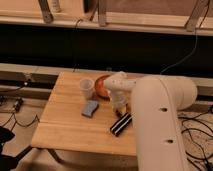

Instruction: Drag the pepper across the table

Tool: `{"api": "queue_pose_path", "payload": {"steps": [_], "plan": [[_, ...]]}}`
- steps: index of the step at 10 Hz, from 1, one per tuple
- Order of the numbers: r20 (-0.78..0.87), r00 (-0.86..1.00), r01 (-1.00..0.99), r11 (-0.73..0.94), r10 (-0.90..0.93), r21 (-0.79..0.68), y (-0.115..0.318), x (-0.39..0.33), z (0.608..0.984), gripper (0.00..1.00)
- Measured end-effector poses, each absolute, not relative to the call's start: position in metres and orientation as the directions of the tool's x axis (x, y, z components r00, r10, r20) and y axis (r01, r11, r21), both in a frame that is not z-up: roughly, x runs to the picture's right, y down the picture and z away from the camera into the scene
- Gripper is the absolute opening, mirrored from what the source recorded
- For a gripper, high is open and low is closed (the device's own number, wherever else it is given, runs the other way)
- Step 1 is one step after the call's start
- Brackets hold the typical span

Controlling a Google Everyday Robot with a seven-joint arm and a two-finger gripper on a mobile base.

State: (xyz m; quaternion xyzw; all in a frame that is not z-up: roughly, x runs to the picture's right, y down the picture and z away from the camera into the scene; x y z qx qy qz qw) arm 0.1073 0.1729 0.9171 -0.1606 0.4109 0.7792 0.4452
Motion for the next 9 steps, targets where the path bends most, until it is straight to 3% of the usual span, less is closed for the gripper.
{"api": "queue_pose_path", "payload": {"steps": [6,9], "plan": [[-0.493,-0.736,-0.672,-0.413,0.465,0.614,0.18,0.202,0.899,0.0],[-0.494,-0.736,-0.672,-0.406,0.463,0.62,0.181,0.203,0.896,0.08]]}}
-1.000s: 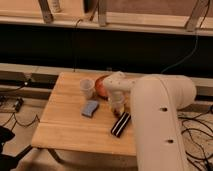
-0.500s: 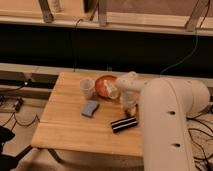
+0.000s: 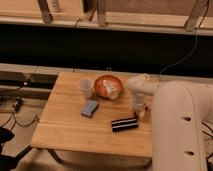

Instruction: Drag the pepper across the table

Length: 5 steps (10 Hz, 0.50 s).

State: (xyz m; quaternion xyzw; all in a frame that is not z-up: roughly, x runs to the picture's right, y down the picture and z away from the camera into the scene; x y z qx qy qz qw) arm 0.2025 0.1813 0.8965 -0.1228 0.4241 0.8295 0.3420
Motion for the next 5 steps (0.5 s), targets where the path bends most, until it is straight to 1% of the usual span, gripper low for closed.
{"api": "queue_pose_path", "payload": {"steps": [2,3,5], "plan": [[-0.492,-0.738,-0.67,-0.412,0.462,0.617,0.1799,0.2024,0.8964,0.24],[-0.492,-0.738,-0.67,-0.413,0.462,0.617,0.1793,0.202,0.8967,0.36],[-0.492,-0.737,-0.672,-0.416,0.464,0.613,0.1771,0.2001,0.8972,0.57]]}}
